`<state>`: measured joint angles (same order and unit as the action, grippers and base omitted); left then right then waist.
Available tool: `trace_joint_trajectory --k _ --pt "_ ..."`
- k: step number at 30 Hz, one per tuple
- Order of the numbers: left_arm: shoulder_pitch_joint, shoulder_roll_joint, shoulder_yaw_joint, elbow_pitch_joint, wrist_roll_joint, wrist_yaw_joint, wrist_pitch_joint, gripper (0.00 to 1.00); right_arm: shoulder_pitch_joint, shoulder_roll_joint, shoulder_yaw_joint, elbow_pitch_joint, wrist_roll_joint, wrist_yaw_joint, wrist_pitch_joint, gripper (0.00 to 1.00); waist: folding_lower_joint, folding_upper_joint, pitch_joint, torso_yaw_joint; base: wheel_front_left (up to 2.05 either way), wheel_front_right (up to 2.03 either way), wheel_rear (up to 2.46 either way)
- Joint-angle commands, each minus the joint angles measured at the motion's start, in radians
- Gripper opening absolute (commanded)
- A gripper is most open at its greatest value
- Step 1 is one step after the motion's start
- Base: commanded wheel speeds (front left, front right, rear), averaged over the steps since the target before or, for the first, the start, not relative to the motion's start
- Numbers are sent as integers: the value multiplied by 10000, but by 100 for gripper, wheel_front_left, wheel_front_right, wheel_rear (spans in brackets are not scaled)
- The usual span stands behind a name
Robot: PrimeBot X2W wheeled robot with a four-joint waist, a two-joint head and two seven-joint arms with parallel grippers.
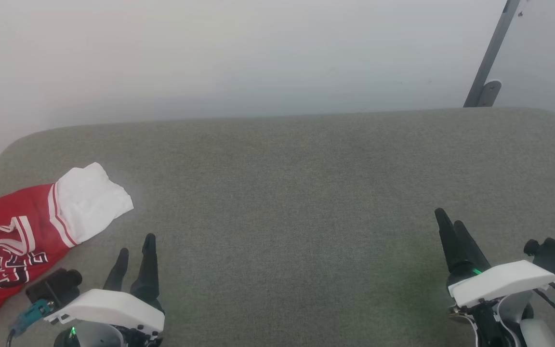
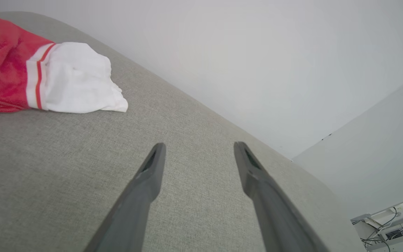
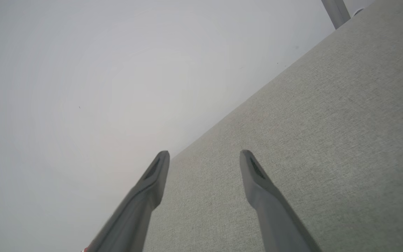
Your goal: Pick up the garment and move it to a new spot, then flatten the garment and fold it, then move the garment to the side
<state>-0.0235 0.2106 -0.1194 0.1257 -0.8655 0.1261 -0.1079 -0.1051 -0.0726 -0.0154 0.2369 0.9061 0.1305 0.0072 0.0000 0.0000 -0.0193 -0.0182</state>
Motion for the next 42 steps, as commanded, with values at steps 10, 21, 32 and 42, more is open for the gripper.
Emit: trace_joint_trajectory --k 10,21,32,42 --pt "53 221 -144 -297 1300 99 -318 100 -269 -138 85 -154 -1151 3 -301 100 0 0 -34 -16 0 0 0" --pt "233 270 -186 -518 2343 217 -579 100 -288 -172 201 -231 -2026 2 -457 100 0 0 -81 -40 0 0 0" --pt "367 305 -244 -765 3316 338 -840 100 -321 -193 280 -316 -2904 2 -611 100 0 0 -134 -83 0 0 0" --pt "518 339 -197 -954 4083 283 -1073 100 -314 -211 307 -364 -3703 2 -745 100 0 0 -210 -133 0 0 0"
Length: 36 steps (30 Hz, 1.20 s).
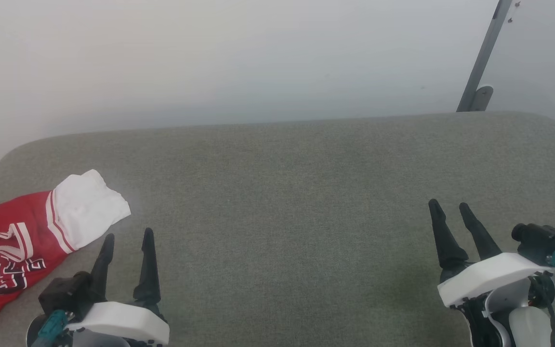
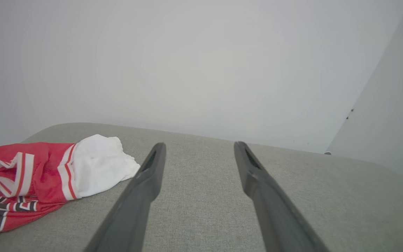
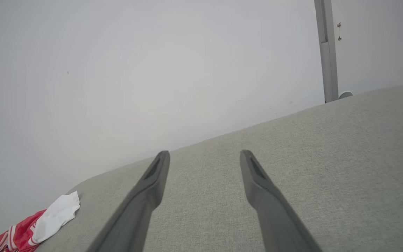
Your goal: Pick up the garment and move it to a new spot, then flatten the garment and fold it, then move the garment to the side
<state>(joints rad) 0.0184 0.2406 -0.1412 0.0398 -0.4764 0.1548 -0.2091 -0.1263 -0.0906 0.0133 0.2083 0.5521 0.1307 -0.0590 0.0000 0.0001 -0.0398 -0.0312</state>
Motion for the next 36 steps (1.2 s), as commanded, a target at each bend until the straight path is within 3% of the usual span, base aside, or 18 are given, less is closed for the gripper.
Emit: trace_joint_trajectory --k 1,27,36 --pt "108 51 28 -101 269 -21 -90 100 -105 -33 14 -82 -233 0 -88 100 0 -1 -13 -5 0 0 0" --pt "429 223 432 -69 1652 -534 -554 100 92 -194 78 -305 -1737 0 -581 100 0 -1 -239 -129 0 0 0" --pt "442 185 648 14 1679 -672 -575 100 166 -190 -50 -328 -1861 0 -588 100 0 -1 -263 -144 0 0 0"
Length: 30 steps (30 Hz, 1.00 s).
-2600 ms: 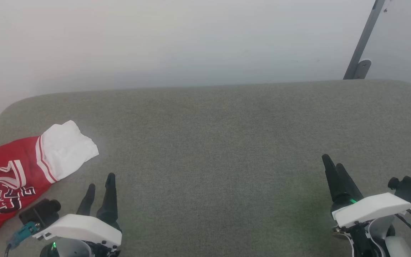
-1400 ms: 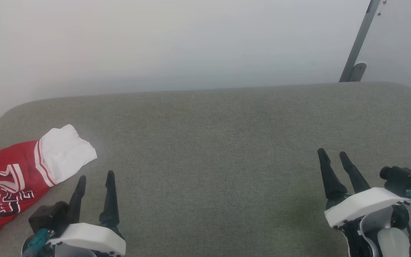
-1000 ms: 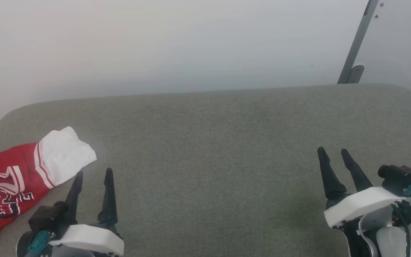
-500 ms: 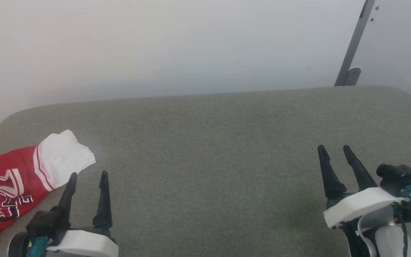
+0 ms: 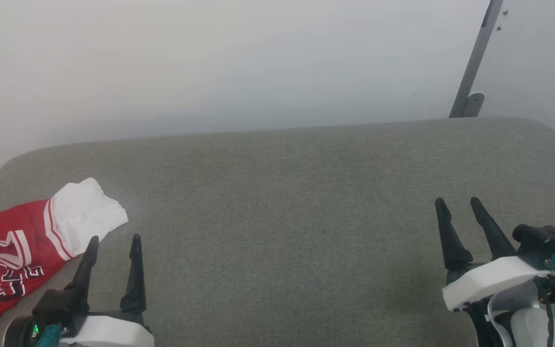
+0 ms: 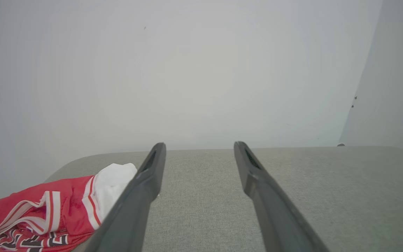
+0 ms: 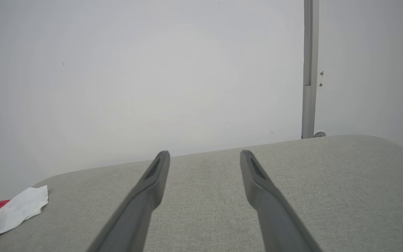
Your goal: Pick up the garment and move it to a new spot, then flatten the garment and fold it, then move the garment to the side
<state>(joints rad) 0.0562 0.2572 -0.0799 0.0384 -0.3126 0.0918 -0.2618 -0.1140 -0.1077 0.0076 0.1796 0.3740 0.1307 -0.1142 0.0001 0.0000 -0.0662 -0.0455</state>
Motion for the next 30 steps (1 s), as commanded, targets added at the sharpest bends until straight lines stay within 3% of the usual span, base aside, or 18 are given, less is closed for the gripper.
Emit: trace_joint_trajectory --k 1,17,30 --pt "64 6 52 29 34 -54 -47 100 45 -20 -9 -42 -78 0 -36 100 -1 0 6 -4 0 0 0" --pt "37 -70 383 174 22 -164 -46 100 198 20 -124 -124 -104 0 -24 100 -1 0 8 97 0 0 0" --pt "-204 185 1023 453 -160 79 -46 100 219 -66 248 -186 28 0 151 100 -1 0 -178 1393 0 0 0"
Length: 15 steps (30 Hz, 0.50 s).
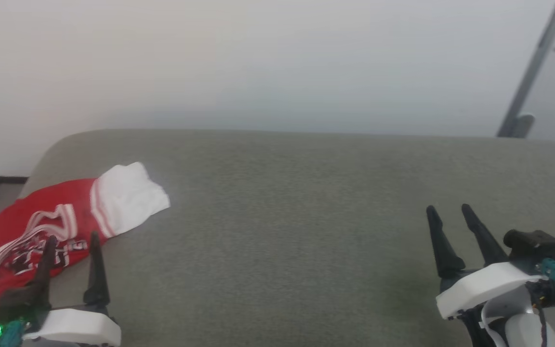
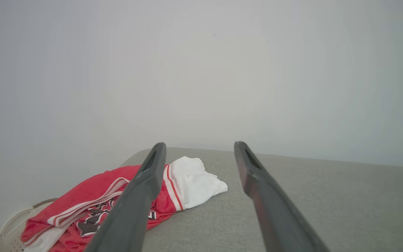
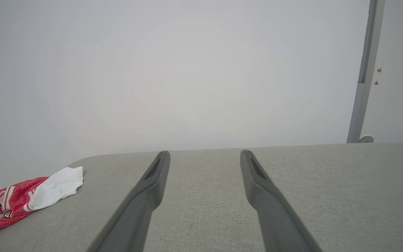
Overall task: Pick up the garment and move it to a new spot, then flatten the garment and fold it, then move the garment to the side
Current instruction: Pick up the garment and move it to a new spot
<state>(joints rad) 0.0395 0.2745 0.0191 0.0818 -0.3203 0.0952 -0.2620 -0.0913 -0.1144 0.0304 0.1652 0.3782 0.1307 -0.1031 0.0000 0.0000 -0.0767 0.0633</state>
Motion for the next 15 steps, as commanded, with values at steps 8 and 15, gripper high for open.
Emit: trace_joint_trajectory --k 8,15 --pt "204 280 405 -67 -158 254 42 100 -169 95 569 120 64 0 23 100 0 0 -250 1532 0 0 0" --pt "442 427 610 -245 -203 433 149 100 -360 157 1007 260 144 0 -42 100 0 0 -346 2370 0 0 0"
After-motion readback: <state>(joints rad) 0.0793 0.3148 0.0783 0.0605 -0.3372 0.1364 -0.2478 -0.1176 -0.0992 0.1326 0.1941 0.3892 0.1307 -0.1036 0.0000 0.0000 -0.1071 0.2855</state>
